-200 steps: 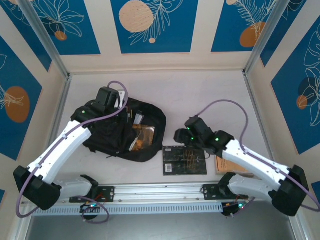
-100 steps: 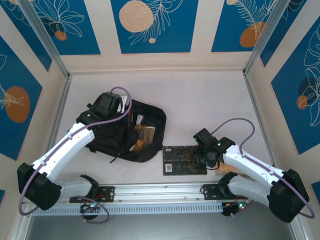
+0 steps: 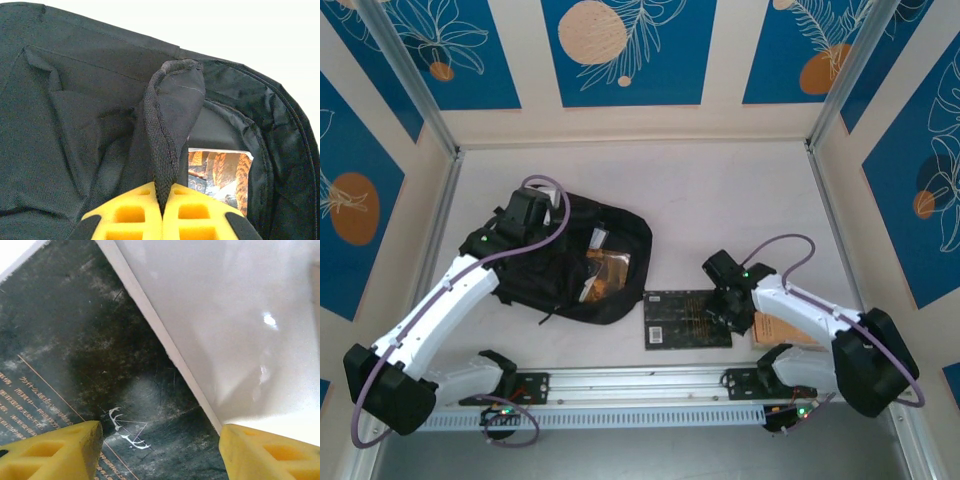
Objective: Pack the student bag
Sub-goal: Rotate the book at the center of the table.
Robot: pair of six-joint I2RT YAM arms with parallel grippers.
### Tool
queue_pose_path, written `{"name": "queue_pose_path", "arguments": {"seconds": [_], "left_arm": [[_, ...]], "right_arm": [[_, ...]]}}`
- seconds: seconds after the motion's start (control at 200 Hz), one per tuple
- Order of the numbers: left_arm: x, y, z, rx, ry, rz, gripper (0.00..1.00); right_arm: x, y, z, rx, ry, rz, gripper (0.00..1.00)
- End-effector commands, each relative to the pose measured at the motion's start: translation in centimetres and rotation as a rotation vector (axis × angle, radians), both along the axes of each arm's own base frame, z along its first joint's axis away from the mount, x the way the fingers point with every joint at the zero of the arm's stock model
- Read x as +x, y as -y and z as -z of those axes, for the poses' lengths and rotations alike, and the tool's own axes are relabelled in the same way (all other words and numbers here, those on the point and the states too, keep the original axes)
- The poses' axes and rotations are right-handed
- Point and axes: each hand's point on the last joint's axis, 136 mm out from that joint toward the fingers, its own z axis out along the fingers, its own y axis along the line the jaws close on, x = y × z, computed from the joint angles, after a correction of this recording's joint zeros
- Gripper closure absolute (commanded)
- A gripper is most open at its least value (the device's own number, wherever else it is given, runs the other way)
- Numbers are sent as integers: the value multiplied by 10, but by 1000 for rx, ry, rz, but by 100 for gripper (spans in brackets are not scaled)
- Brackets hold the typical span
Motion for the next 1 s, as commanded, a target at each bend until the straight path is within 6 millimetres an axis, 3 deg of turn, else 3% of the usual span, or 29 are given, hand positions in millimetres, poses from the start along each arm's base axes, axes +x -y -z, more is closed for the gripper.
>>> {"name": "queue_pose_path", "arguments": {"seconds": [0.0, 0.2, 0.295, 0.355, 0.425, 0.515, 0.59, 0.74, 0.855, 0.995], "left_arm": [[-1, -11, 3, 21, -8, -42, 100], [-1, -11, 5, 24, -11, -37, 100], [-1, -10, 6, 22, -15, -29, 100], [-1, -9, 6, 21, -16, -25, 100], [0, -8, 6, 20, -18, -22, 100], [0, -5, 8, 15, -26, -10, 100], [0, -2, 9, 7, -34, 0, 99], [0, 10, 19, -19, -78, 46, 98], [-1, 21, 29, -44, -129, 88, 97], [-3, 33, 39, -73, -178, 135, 95]], "right_arm": [[63, -48, -6, 200, 182, -80, 36], [129, -80, -34, 261, 289, -192, 35], [149, -77, -50, 191, 317, -222, 35], [149, -70, -62, 143, 323, -215, 35], [140, -58, -74, 73, 330, -171, 35], [111, -44, -77, 60, 293, -83, 36], [80, -35, -66, 116, 236, 28, 38], [37, -42, -41, 323, 179, 165, 47], [24, -44, -30, 376, 172, 213, 47], [26, -43, -19, 372, 159, 207, 46]]}}
